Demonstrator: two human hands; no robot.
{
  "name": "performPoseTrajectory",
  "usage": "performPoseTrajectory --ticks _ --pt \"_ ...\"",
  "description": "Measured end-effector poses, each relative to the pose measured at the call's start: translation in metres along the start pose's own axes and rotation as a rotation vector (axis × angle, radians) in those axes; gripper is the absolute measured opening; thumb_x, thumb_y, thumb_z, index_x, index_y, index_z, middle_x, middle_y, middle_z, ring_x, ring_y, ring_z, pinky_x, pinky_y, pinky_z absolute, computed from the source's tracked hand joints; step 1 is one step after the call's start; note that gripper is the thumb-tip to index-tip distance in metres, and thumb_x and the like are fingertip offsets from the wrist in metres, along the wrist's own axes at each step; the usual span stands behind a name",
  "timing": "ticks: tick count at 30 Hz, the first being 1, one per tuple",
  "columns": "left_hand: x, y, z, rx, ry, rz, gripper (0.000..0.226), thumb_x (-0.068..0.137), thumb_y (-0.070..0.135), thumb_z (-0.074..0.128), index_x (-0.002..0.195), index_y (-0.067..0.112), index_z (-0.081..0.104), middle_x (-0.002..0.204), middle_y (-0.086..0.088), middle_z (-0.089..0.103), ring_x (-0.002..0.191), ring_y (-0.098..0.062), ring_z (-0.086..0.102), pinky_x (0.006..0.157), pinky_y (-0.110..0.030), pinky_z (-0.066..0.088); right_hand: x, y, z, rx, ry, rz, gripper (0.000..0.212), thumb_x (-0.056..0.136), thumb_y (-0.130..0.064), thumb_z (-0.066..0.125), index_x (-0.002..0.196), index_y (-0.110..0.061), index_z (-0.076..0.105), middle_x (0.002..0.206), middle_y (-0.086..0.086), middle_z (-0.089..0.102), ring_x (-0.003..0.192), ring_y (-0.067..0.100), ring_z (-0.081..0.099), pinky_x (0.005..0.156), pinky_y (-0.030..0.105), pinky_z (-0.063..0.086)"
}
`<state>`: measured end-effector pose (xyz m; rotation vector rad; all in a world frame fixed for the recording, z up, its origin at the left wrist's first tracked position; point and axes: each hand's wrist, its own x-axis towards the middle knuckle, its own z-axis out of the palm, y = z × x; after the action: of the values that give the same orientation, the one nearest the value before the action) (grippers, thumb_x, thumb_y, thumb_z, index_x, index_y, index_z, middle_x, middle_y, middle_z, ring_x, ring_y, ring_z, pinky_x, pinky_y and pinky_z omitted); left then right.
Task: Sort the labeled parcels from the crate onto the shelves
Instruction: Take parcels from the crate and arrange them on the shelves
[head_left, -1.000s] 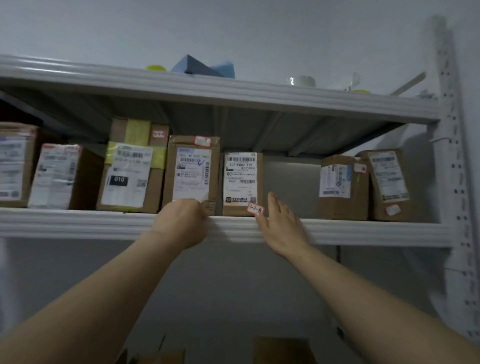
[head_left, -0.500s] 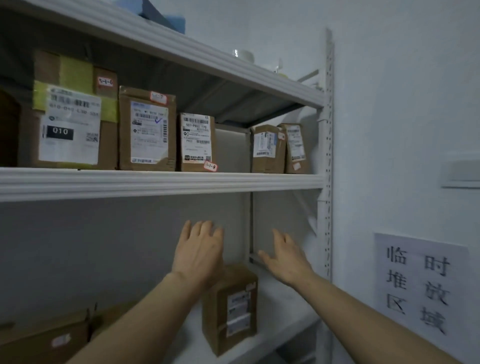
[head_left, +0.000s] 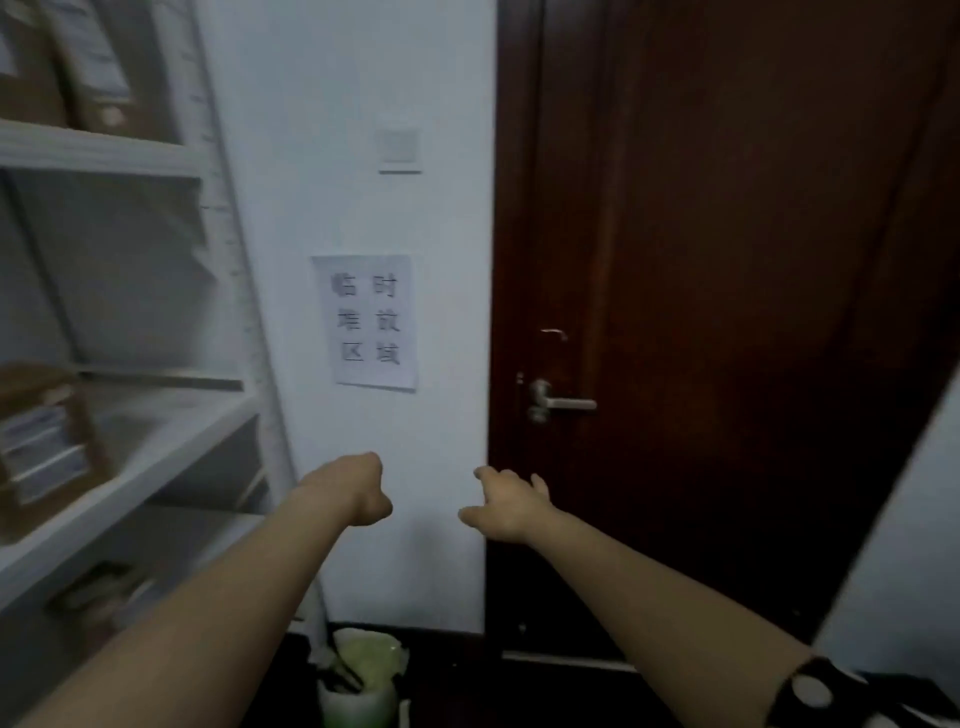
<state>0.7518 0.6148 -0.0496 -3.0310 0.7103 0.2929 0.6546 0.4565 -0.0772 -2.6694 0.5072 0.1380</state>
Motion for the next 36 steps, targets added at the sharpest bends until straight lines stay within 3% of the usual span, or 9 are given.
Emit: performPoseTrajectory --ticks 4,9,15,22,28,32,36 --pt "-0.036 0.14 0.036 0.037 -0.109 0.259 0.057 0.091 0.028 0.052 0.142 0.011 0.032 0.141 -0.008 0.044 0.124 -0.024 0.048 0.096 -0.03 0.042 -0.099 0.138 -0.016 0.087 0.027 0.248 0.063 0.096 -0.039 0.048 0.149 -0.016 0.022 0.148 0.011 0.035 0.138 0.026 0.032 0.118 0.045 0.004" --pt "-0.11 0.302 0.079 0.077 -0.21 0.559 0.063 0.089 0.029 0.056 0.144 0.017 0.029 0.134 -0.005 0.048 0.115 -0.02 0.053 0.092 -0.03 0.048 -0.249 0.28 -0.025 0.207 0.119 0.566 0.07 0.094 -0.041 0.052 0.149 -0.012 0.021 0.147 0.012 0.036 0.136 0.029 0.036 0.114 0.043 0.025" --pt "-0.212 0.464 0.125 0.129 -0.274 0.868 0.065 0.092 0.029 0.054 0.147 0.015 0.023 0.141 -0.007 0.044 0.121 -0.021 0.05 0.096 -0.031 0.047 -0.404 0.389 -0.022 0.235 0.206 0.867 0.066 0.093 -0.041 0.053 0.146 -0.01 0.026 0.147 0.015 0.035 0.132 0.032 0.039 0.108 0.04 0.035" --pt "-0.272 0.614 0.167 0.239 -0.212 1.131 0.05 0.084 0.034 0.053 0.131 0.022 0.043 0.132 -0.004 0.053 0.117 -0.025 0.054 0.093 -0.037 0.048 -0.509 0.484 -0.018 0.424 0.32 1.079 0.067 0.094 -0.04 0.053 0.148 -0.014 0.022 0.146 0.012 0.035 0.127 0.03 0.045 0.102 0.039 0.043" --pt "-0.273 0.731 0.202 0.16 -0.193 1.228 0.033 0.089 0.027 0.051 0.119 0.015 0.047 0.114 -0.007 0.056 0.102 -0.025 0.057 0.075 -0.033 0.048 -0.542 0.565 -0.019 0.461 0.396 1.183 0.066 0.094 -0.038 0.055 0.147 -0.014 0.025 0.146 0.011 0.039 0.127 0.029 0.045 0.101 0.036 0.043" --pt "-0.248 0.826 0.228 0.056 -0.204 1.215 0.034 0.089 0.028 0.052 0.118 0.012 0.049 0.113 -0.01 0.051 0.103 -0.027 0.054 0.082 -0.039 0.051 -0.533 0.641 -0.051 0.476 0.478 1.231 0.063 0.095 -0.031 0.054 0.148 -0.014 0.025 0.148 0.009 0.039 0.131 0.025 0.043 0.102 0.032 0.04" --pt "-0.219 0.906 0.256 -0.003 -0.315 1.072 0.041 0.087 0.027 0.055 0.124 0.011 0.046 0.123 -0.013 0.047 0.109 -0.03 0.051 0.09 -0.042 0.048 -0.501 0.717 -0.078 0.56 0.547 1.22 0.058 0.094 -0.027 0.055 0.146 -0.018 0.032 0.145 0.005 0.043 0.13 0.02 0.044 0.102 0.03 0.039"
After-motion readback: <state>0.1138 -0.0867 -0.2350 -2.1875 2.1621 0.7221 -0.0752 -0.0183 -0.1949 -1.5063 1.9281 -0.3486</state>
